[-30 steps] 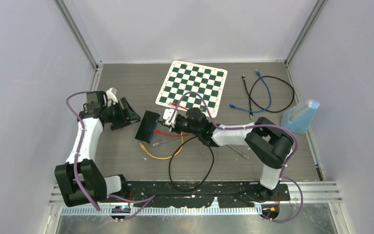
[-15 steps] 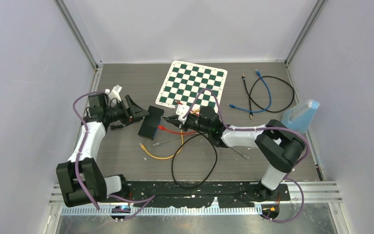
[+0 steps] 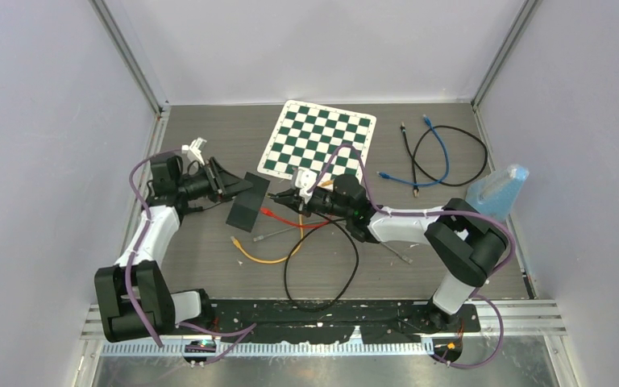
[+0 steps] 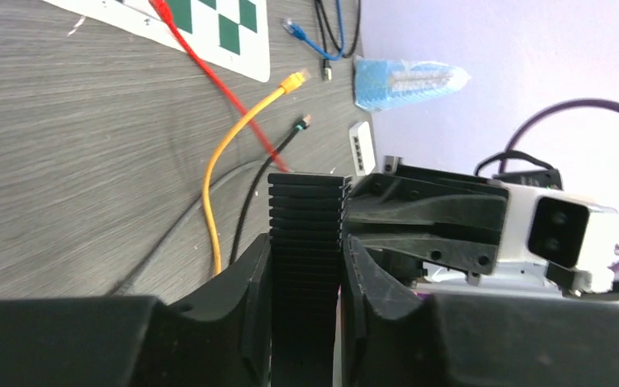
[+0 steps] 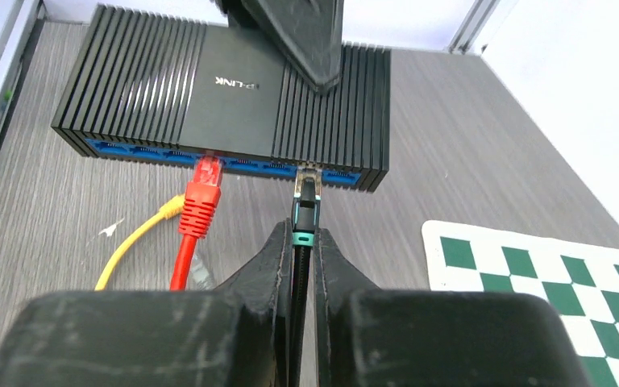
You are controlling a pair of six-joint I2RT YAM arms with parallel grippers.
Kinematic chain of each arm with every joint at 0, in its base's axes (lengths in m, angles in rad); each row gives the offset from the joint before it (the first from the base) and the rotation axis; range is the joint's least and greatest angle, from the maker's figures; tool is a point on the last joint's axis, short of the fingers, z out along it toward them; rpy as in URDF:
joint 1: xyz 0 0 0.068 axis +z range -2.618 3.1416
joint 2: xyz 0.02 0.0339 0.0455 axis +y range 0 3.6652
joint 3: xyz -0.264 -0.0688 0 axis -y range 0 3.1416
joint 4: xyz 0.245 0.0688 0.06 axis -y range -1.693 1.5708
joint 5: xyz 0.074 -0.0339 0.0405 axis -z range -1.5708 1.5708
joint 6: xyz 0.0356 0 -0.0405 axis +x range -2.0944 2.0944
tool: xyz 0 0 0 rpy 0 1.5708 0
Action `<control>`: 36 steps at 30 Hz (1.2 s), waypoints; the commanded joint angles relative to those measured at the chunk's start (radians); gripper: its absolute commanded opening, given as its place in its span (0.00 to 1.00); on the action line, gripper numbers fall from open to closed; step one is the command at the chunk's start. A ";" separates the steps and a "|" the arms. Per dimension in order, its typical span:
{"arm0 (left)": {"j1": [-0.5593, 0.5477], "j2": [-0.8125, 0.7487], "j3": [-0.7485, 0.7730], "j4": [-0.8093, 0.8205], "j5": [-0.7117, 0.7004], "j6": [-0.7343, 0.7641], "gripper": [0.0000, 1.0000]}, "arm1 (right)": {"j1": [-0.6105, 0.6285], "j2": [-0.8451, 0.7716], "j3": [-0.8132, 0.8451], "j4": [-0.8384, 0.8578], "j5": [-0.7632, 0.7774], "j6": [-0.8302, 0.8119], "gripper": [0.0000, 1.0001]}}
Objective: Insert the plug into the switch port
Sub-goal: Insert the connector into the switch port, then pick up the connector from the center of the board.
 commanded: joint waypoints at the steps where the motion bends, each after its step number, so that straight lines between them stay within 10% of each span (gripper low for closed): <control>1: -0.026 -0.022 -0.026 0.089 0.062 -0.069 0.11 | 0.002 -0.019 0.063 0.121 -0.060 0.022 0.05; 3: -0.033 -0.019 -0.060 0.171 0.079 -0.132 0.00 | 0.003 -0.012 0.081 0.121 -0.057 0.027 0.05; 18: -0.098 0.037 -0.144 0.428 0.102 -0.346 0.00 | 0.004 0.091 0.271 0.131 -0.081 0.133 0.05; 26: 0.063 -0.007 -0.049 0.252 -0.064 -0.258 0.00 | 0.003 -0.044 0.116 -0.058 0.096 0.137 0.50; 36: 0.088 0.021 -0.029 0.235 -0.255 -0.195 0.00 | 0.185 -0.181 0.046 -0.413 0.601 0.361 0.57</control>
